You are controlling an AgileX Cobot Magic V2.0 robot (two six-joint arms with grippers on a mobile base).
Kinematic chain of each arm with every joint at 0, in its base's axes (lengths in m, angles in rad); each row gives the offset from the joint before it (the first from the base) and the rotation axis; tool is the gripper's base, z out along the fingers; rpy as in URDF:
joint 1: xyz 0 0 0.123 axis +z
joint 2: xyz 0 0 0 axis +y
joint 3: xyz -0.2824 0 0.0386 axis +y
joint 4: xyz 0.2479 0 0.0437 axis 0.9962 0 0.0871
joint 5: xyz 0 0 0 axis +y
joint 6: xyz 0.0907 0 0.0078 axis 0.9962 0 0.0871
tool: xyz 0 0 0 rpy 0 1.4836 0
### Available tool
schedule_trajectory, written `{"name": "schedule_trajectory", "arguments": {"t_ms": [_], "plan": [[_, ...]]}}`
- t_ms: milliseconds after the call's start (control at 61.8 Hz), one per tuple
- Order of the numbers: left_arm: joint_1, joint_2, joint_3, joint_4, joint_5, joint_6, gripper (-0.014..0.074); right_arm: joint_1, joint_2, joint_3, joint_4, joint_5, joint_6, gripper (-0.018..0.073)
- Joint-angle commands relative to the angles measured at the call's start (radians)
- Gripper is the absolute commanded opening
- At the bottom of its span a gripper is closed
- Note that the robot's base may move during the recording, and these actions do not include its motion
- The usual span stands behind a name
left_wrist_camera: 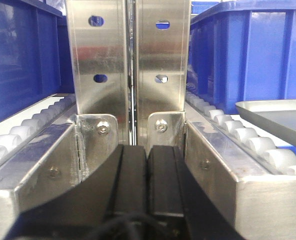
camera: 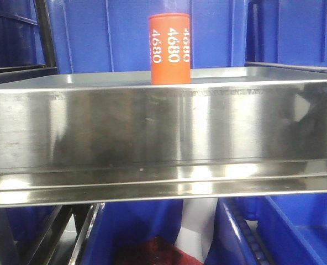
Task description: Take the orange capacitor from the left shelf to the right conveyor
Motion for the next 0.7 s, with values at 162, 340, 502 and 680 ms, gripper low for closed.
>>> {"name": "schedule_trajectory", "arguments": {"t_ms": [162, 340, 502, 680], "plan": [[-0.002, 0.01, -0.008, -0.005, -0.09, 0.0, -0.0105, -0.004, -0.021, 0.003, 0.0, -0.092, -0.012, 0.0052], [-0.002, 0.01, -0.008, -0.005, -0.09, 0.0, -0.0105, -0.004, -0.021, 0.003, 0.0, -0.096, -0.012, 0.0052], [-0.002, 0.01, -0.008, -0.005, -0.09, 0.0, -0.0105, -0.004, -0.021, 0.003, 0.0, -0.101, -0.012, 0.0052], [-0.002, 0.01, -0.008, -0.005, -0.09, 0.0, -0.0105, -0.004, -0.021, 0.002, 0.0, -0.188, -0.001, 0.0052]]}}
